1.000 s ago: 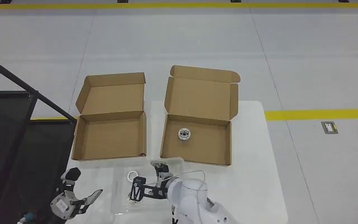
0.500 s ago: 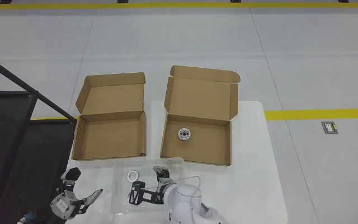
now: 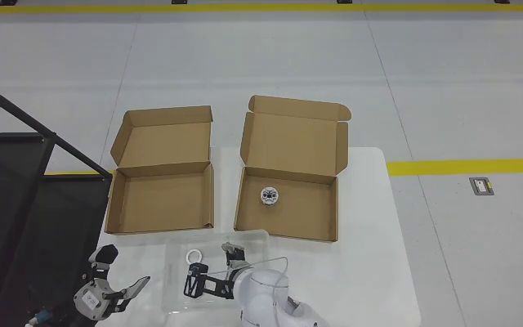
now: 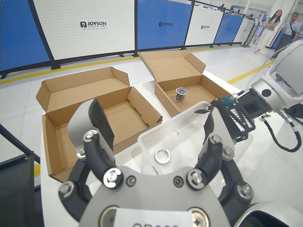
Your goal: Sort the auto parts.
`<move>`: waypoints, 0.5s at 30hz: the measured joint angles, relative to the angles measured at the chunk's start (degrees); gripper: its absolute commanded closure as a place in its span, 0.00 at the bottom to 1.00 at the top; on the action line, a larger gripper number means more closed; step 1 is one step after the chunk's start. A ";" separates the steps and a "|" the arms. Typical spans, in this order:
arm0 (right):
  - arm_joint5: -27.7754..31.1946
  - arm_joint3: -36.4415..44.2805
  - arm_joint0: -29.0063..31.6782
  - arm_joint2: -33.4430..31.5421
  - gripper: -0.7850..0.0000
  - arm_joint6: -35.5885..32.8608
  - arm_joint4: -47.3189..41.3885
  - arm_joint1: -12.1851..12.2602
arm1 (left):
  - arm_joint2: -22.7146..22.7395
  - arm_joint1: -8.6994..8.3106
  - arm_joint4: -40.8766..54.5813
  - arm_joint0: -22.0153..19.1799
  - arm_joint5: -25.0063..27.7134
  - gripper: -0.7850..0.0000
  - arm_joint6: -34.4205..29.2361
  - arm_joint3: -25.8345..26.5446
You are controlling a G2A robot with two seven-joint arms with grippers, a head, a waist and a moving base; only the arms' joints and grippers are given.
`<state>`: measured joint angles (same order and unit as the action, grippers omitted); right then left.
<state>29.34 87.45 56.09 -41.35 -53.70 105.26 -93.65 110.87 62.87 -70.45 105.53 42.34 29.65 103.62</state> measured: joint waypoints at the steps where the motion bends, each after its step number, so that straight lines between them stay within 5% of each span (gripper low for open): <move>1: 0.08 0.01 0.20 0.02 0.00 0.38 0.02 0.05 | 0.00 0.00 0.00 0.00 0.00 0.00 0.00 0.00; 6: -0.85 0.00 2.11 -0.42 0.00 1.50 -0.22 0.23 | 0.00 0.00 0.00 0.00 0.00 0.00 0.00 0.00; 15: -6.12 -2.25 0.47 0.32 0.00 -9.57 -5.48 -1.65 | 0.00 0.00 0.00 0.00 0.00 0.00 0.00 0.00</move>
<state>23.22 85.20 56.57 -41.03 -63.27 99.78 -95.30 110.87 62.87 -70.45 105.53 42.34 29.65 103.62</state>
